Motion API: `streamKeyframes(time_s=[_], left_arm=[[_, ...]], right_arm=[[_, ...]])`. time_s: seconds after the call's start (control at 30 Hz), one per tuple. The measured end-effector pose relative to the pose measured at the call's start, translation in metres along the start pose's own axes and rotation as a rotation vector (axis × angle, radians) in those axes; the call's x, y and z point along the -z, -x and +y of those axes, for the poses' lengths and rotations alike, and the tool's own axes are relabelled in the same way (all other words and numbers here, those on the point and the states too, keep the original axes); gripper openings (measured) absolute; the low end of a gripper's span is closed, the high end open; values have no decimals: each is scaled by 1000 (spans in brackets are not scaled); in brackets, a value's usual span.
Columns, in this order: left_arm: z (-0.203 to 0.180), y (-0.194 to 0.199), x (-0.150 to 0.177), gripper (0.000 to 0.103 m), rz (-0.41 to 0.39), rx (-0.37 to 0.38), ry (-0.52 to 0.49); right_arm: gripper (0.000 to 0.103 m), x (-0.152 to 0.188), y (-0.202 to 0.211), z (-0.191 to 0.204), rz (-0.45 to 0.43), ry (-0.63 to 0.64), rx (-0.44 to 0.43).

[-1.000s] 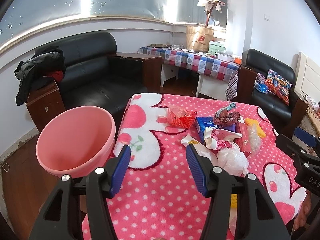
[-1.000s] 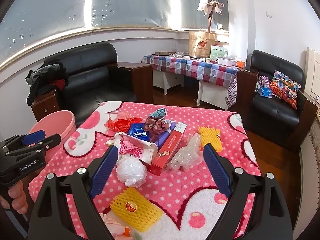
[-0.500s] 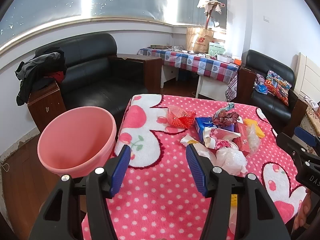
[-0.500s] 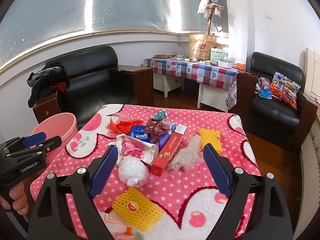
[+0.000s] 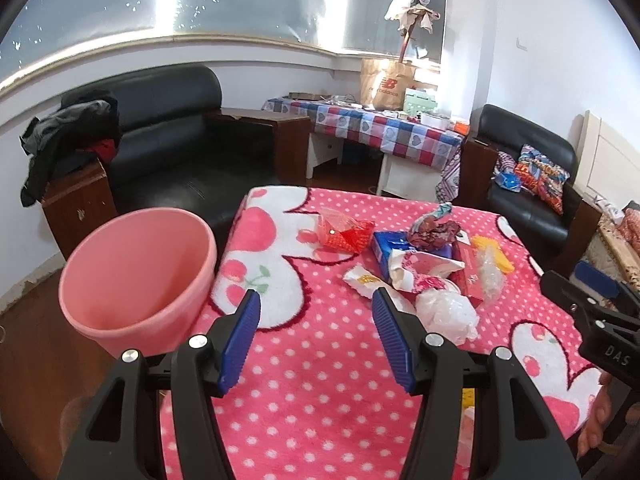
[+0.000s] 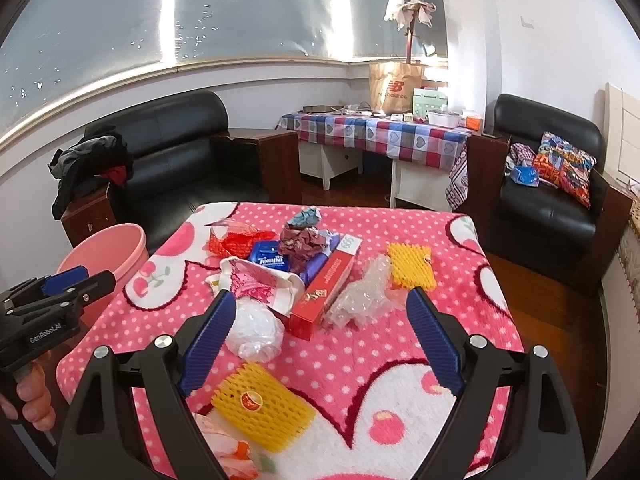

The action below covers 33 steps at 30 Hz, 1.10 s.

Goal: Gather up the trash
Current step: 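Grasp the white plastic bag with the left tool while the right tool grasps clear bubble wrap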

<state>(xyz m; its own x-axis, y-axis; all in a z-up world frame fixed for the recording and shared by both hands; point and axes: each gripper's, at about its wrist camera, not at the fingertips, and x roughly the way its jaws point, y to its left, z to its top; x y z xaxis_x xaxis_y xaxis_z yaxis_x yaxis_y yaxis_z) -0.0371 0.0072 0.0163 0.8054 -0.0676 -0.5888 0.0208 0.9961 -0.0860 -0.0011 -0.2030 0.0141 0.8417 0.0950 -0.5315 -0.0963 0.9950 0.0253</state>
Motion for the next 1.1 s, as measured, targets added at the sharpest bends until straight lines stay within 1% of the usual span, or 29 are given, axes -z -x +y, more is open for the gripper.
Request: streamKeyframes(time_s=[0.13,0.33,0.47,0.53,0.63,0.77,0.87,0.93,0.97,1.0,1.03,1.07,1.1], left_arm=[[-4,-9,6,57,31,50,4],[-15,-28,8,57,109,198,33],[-34,-44,11,57,161,310,17],[-47,-50,15,57,179,335,-10],[-66,-62,17,57,198,353,-54],[-80,-73,15,57,230,361,-56],[-89,-86,13,57,253,345,-44],[-93,-93,12,57,262,320,-51],[-95,-96,12,55,264,310,-55],[-96,-101,12,47,268,301,-57],[-96,-104,13,43,277,300,-59],[-96,-107,14,34,291,310,-62],[-94,-107,15,28,299,321,-58]], right_arm=[[88,7,-4,-6,15,-11,0],[88,13,-9,-17,25,-30,3],[88,17,-14,-27,34,-48,2],[88,18,-16,-33,42,-56,-1],[87,21,-17,-39,52,-56,-2],[87,27,-20,-48,66,-63,5],[84,29,-24,-54,80,-78,5],[83,30,-27,-56,88,-85,1],[83,30,-27,-57,89,-86,-1],[82,31,-28,-58,91,-86,-2],[82,31,-29,-58,94,-85,-4],[82,31,-31,-58,97,-84,-7],[82,31,-33,-58,101,-84,-11]])
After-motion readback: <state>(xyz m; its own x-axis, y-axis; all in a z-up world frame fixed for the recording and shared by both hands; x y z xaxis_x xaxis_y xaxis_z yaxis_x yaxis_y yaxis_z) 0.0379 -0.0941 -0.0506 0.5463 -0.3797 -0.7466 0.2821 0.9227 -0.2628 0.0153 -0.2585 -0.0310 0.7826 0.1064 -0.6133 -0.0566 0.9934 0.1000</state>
